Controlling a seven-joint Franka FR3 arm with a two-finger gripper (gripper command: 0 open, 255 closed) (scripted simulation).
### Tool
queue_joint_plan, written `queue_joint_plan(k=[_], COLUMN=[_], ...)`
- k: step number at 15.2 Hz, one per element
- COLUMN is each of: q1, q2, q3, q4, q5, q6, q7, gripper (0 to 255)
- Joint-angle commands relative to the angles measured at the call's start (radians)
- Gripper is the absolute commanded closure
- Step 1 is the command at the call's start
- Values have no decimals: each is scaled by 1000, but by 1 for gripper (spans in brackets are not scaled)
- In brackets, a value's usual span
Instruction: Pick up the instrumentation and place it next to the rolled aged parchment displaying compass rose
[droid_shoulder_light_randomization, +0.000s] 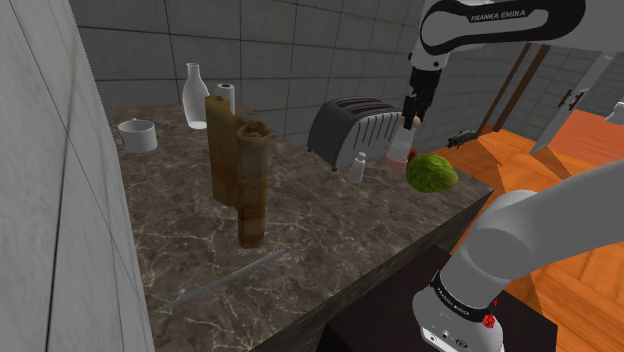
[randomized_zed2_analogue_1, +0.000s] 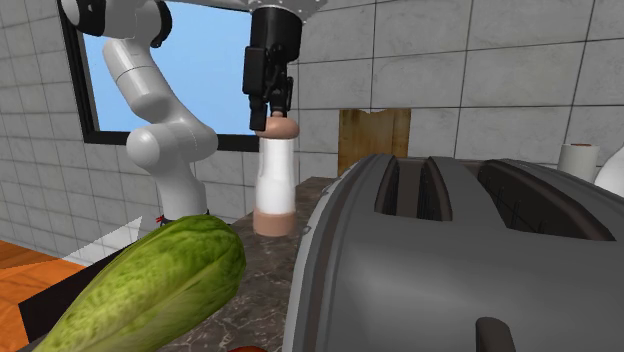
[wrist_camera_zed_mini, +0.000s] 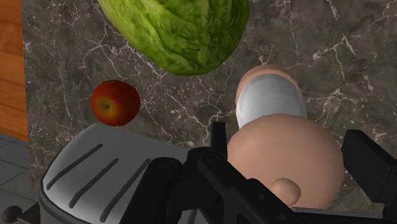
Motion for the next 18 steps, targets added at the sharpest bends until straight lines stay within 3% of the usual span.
queue_joint_plan(k=[1,18], q1=[2,12], q2=[1,43], q3=[4,29], q4=[28,287], q5=[4,29], q6=[-27,-242], q7=[-4,-46], gripper=[255,255])
